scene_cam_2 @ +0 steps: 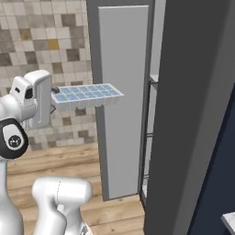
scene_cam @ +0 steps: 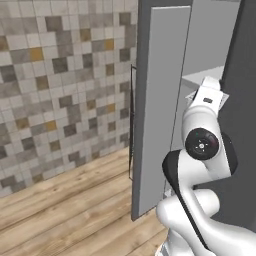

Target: The ice cube tray has been filled with water. Take the tray and place it in the freezer to make ice. Close the freezer door after placing the tray.

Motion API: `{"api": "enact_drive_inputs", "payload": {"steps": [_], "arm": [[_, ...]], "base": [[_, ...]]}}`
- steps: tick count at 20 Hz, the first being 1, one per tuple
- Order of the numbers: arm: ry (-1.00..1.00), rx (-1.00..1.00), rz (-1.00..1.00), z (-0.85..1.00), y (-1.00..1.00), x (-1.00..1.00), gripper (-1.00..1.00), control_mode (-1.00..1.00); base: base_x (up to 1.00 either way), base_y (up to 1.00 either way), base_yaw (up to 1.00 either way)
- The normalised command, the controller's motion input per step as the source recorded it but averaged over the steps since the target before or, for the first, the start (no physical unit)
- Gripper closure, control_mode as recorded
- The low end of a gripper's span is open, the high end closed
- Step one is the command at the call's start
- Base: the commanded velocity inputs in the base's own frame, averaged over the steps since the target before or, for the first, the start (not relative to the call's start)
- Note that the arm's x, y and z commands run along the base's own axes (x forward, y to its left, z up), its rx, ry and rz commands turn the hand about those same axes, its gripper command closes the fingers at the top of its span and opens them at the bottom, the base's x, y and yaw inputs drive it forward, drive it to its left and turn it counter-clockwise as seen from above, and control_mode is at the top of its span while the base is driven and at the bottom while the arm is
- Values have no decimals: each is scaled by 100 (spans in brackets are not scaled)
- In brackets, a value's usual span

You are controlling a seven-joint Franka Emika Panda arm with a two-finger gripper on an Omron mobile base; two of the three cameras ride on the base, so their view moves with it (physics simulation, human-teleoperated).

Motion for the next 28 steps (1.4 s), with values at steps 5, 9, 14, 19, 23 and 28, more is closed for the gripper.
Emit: {"api": "enact_drive_inputs", "payload": {"steps": [5, 9, 14, 19, 23, 28], "arm": [[0, 0, 0, 0, 0, 0, 100, 100], [0, 0, 0, 0, 0, 0, 100, 100], [0, 0, 0, 0, 0, 0, 100, 100], [0, 0, 0, 0, 0, 0, 100, 100], [0, 0, 0, 0, 0, 0, 100, 100], [0, 0, 0, 0, 0, 0, 100, 100]], "base": [[65, -4, 0], [29, -11, 0], [7, -24, 0], [0, -33, 0], [6, -40, 0], [12, -41, 0]]}}
